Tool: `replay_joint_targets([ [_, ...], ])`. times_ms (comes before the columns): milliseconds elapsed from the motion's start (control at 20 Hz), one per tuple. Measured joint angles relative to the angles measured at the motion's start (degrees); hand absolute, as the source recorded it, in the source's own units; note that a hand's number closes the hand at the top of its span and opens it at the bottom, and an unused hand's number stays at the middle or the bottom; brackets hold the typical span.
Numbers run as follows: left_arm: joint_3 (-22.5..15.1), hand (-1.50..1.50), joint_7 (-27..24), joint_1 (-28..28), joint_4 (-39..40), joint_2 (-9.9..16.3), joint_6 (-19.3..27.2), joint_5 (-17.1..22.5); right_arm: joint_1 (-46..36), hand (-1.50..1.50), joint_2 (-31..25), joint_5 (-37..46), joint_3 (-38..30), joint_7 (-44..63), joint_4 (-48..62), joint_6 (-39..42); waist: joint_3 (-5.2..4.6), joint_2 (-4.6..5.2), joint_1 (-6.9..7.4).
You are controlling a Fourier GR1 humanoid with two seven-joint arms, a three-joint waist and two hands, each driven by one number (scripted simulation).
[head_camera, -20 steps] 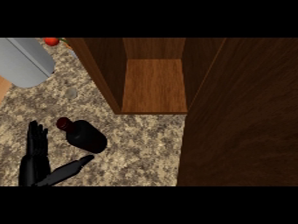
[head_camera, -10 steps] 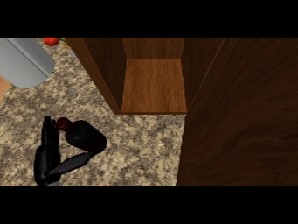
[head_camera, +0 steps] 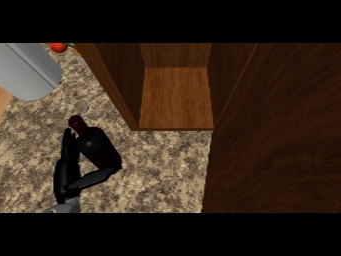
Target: Pick up the wine, place it into the cabinet and close the cabinet
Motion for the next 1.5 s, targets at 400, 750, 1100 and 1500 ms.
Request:
replay_joint_targets([
  [400, 3.29, 1.50, -6.44, -3.74, 10.55, -1.29, -7.25, 3.96, 0.29, -1.50, -0.10, 0.09, 0.35, -0.32, 0.16, 0.37, -0.02, 0.03, -0.10],
  [750, 3.93, 1.50, -11.30, -7.97, 18.05, -0.74, -9.81, 3.48, 1.05, -1.50, -0.14, 0.10, 0.51, -0.53, -0.01, 0.47, 0.15, -0.09, -0.07],
  [1100, 4.26, 1.50, -16.45, -6.47, 21.51, 3.44, -17.46, 3.19, 0.62, -1.50, -0.04, -0.15, -0.05, -0.61, 0.19, 0.31, 0.11, -0.12, 0.01],
  [1500, 4.84, 1.50, -21.75, -4.21, 22.65, 5.61, -27.20, 4.47, 1.05, -1.50, -0.26, -0.58, -1.03, -0.58, 0.42, 1.05, 0.11, -0.11, 0.12],
])
